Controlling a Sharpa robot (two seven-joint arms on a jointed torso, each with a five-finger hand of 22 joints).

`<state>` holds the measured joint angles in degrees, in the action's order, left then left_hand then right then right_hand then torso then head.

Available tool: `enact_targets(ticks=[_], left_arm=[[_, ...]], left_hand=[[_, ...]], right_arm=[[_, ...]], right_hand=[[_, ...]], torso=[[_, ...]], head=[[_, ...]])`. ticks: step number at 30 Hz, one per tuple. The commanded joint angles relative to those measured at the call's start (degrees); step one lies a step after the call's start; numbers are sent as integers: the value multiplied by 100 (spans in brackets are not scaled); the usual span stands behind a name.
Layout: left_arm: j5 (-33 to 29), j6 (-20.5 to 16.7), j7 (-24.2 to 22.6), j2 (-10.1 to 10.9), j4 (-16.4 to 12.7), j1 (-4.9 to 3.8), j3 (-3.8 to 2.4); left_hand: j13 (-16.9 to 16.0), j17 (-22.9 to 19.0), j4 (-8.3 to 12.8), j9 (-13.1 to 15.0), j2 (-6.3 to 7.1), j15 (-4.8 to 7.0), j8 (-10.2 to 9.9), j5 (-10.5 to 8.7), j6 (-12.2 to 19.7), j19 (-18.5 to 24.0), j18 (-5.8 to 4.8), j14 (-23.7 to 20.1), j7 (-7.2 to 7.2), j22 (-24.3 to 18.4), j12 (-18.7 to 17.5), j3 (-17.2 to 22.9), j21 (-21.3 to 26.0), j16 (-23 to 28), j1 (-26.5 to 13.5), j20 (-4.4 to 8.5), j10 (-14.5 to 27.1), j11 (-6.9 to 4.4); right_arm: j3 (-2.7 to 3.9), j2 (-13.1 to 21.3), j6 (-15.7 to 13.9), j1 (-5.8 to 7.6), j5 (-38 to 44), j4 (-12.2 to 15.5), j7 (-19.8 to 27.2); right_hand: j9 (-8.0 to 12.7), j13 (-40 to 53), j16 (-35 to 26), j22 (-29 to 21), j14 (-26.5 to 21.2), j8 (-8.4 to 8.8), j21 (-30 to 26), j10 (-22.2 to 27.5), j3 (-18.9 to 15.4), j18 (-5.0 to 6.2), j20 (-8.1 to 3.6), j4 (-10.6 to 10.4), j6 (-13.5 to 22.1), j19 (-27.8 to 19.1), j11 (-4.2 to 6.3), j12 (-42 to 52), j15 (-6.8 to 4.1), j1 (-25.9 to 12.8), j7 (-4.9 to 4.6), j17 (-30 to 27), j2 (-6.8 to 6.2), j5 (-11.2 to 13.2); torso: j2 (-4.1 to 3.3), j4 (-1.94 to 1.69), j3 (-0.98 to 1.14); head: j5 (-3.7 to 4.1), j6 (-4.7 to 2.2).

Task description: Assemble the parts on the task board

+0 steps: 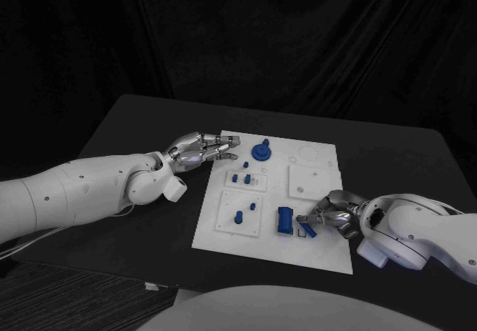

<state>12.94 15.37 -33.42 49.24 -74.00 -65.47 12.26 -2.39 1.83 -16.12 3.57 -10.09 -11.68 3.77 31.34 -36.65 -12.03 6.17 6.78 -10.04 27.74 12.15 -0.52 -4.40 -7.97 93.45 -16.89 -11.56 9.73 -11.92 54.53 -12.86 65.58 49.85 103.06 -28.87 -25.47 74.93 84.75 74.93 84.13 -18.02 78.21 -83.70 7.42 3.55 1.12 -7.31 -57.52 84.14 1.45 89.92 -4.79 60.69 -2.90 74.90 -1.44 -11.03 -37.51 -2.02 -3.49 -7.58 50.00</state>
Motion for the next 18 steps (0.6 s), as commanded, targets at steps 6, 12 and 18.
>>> enact_targets(ticks=[6,12,18], left_arm=[[-36,80,-49,-3,-8,15,-5],[-36,84,-48,-4,-8,17,-5],[-36,88,-47,-5,-6,19,-5]], left_hand=[[-6,2,14,-3,-13,-25,20,8,42,-1,-86,-34,12,-5,10,35,-22,-28,39,9,2,39],[-6,2,14,-3,-13,-25,20,8,42,-1,-86,-34,12,-5,10,35,-22,-28,39,9,2,39],[-6,2,13,-3,-13,-27,19,9,45,0,-88,-35,11,-6,10,44,-21,-28,38,9,3,40]], right_arm=[[0,22,-128,-13,32,16,-54],[0,18,-145,-13,33,17,-29],[0,14,-64,-13,33,13,-31]], right_hand=[[-30,1507,-7,1127,380,-1,-49,-630,-79,-67,39,-170,-10,121,-24,8,-5,-144,-21,288,42,150],[-103,1507,6,1132,381,-64,-31,-630,3,-70,11,-125,-69,128,19,8,-40,56,29,295,127,-766],[-107,1507,-8,1126,373,-25,-51,-630,-23,-67,9,-95,25,120,4,8,-34,91,2,255,45,-761]], torso=[[0,1,0],[0,1,0],[0,1,0]], head=[[3,0],[3,0],[-6,0]])
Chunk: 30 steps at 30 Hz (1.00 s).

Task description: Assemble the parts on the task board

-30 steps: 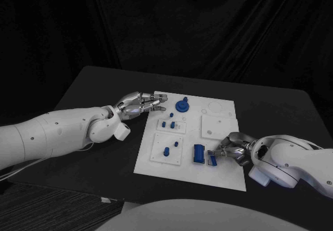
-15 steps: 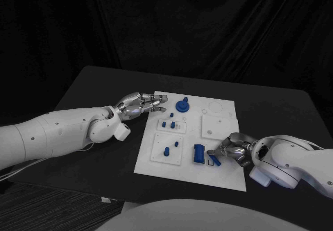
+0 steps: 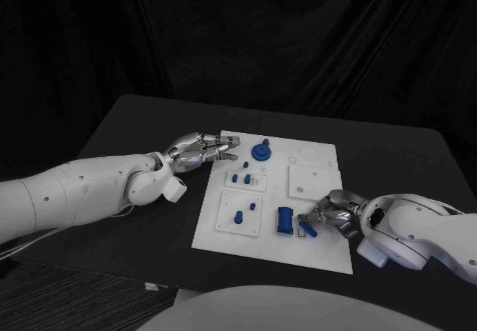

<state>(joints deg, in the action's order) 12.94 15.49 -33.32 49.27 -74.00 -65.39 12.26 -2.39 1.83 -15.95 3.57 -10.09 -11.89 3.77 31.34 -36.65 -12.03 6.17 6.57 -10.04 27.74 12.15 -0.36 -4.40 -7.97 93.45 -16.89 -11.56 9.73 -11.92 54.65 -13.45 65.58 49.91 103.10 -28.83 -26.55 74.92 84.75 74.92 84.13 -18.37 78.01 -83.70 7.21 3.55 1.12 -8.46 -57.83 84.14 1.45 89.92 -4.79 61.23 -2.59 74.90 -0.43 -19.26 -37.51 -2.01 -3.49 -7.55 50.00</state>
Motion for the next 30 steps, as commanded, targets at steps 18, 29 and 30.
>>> enact_targets(ticks=[18,29,30], left_arm=[[-36,93,-44,-16,-1,16,-5],[-36,101,-32,-18,1,18,-5],[-36,101,-31,-19,2,18,-5]], left_hand=[[-5,2,-3,-3,-13,-8,19,11,47,5,-90,-16,10,-16,8,36,-18,-28,38,9,6,41],[-5,2,-5,-2,-13,-7,20,10,41,6,-91,-18,9,-17,10,43,-18,-28,36,10,5,43],[-5,2,-5,-2,-13,-7,20,10,41,6,-91,-18,9,-17,10,43,-18,-28,36,10,5,43]], right_arm=[[0,13,409,-13,189,-9,163],[0,44,543,-13,196,-9,357],[0,45,550,-13,196,-9,367]], right_hand=[[230,1508,30,1008,366,350,-439,-630,-411,14,224,-303,1059,-51,-279,8,205,-124,-343,316,-352,1105],[483,1508,-1,964,321,331,-622,-630,-722,50,302,-257,1325,-123,-359,8,280,280,-428,221,-292,66],[502,1508,-1,965,319,318,-621,-630,-734,50,304,-218,1329,-122,-361,8,282,341,-429,218,-280,-70]], torso=[[0,-1,0],[0,-1,-1],[0,-1,0]], head=[[-6,0],[-7,0],[-9,0]])
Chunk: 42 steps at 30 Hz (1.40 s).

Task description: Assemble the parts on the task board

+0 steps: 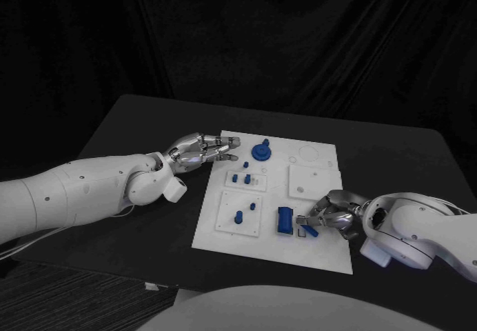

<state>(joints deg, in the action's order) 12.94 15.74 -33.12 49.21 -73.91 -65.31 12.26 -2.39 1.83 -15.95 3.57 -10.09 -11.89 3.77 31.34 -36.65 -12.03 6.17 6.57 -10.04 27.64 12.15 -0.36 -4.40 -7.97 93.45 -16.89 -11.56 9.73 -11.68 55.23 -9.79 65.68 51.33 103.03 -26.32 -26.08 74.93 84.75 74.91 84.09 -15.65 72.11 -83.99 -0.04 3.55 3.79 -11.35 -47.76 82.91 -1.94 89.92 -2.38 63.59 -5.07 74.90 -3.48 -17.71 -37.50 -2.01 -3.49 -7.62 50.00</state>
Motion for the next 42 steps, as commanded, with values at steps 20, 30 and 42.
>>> enact_targets(ticks=[20,30,42], left_arm=[[-37,98,-23,-20,10,13,-5],[-37,105,-21,-22,9,15,-5],[-37,109,-11,-17,2,16,-5]], left_hand=[[-6,1,-7,-1,-14,-6,21,10,40,9,-92,-19,8,-11,13,49,-16,-27,34,10,2,45],[-6,1,-9,-1,-12,-1,22,9,40,10,-94,-24,4,-11,11,61,-15,-25,31,10,5,51],[-6,1,-9,-1,-12,-1,22,9,40,10,-94,-24,4,-11,11,61,-15,-25,31,10,5,51]], right_arm=[[-24,-36,315,-24,182,-13,188],[-24,-63,159,-25,185,-20,143],[-24,-92,102,-26,185,-28,75]], right_hand=[[585,1507,-25,939,296,-127,-153,-601,110,70,47,740,261,-42,-29,8,50,899,-190,149,116,-1224],[503,1507,-14,944,308,-442,-148,-601,185,72,0,866,-81,-28,55,8,-14,986,-89,172,250,-1321],[413,1507,10,951,337,-668,-127,-601,253,65,-75,890,-192,-1,135,8,-89,908,-4,233,345,-1718]], torso=[[-1,-1,0],[-1,-1,0],[-1,0,0]], head=[[-4,0],[-6,0],[-12,0]])
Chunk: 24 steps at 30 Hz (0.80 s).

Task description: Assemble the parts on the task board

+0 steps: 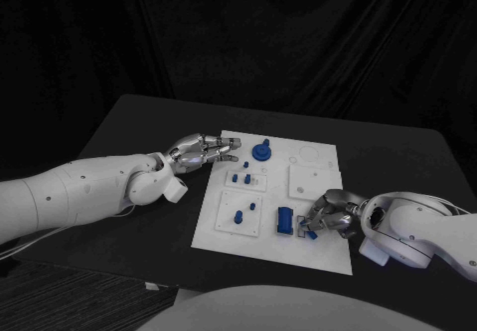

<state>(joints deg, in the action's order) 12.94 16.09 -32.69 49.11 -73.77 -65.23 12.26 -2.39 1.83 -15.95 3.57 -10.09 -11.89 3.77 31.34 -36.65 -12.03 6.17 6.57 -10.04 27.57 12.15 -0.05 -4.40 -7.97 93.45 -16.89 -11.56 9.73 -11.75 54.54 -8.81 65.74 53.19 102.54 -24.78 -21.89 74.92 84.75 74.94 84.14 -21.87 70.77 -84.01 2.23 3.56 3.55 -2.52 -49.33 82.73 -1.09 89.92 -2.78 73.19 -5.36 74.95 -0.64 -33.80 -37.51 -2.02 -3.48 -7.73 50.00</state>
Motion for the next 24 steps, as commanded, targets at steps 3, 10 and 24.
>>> enact_targets(ticks=[3,10,24], left_arm=[[-37,78,-52,-8,-12,9,-5],[-37,88,-48,-16,-5,12,-5],[-37,111,-31,-34,12,21,-5]], left_hand=[[-6,1,-7,-1,-11,0,22,12,43,9,-95,-25,4,-3,12,38,-15,-26,32,10,4,51],[-6,1,-5,-1,-10,0,22,14,47,11,-96,-26,4,-6,11,43,-14,-26,34,10,5,52],[-5,0,-1,-2,-8,0,20,20,57,11,-97,-28,5,-7,8,53,-14,-24,37,10,9,51]], right_arm=[[-17,-24,-12,-32,-1,25,-92],[-17,0,-121,-32,-7,63,-103],[-16,256,-528,-12,-525,301,-253]], right_hand=[[-9,1508,28,955,345,-65,29,-599,41,59,-60,-18,-38,29,58,8,-58,-104,34,272,82,-196],[48,1508,44,975,361,-44,94,-599,195,45,-90,-98,-97,70,90,8,-86,-261,65,312,155,-711],[93,1508,54,992,369,-29,151,-599,370,33,-113,-82,-206,100,114,8,-108,-321,88,334,159,-1009]], torso=[[1,0,-1],[0,0,-1],[3,1,-2]], head=[[-7,0],[-6,0],[1,0]])
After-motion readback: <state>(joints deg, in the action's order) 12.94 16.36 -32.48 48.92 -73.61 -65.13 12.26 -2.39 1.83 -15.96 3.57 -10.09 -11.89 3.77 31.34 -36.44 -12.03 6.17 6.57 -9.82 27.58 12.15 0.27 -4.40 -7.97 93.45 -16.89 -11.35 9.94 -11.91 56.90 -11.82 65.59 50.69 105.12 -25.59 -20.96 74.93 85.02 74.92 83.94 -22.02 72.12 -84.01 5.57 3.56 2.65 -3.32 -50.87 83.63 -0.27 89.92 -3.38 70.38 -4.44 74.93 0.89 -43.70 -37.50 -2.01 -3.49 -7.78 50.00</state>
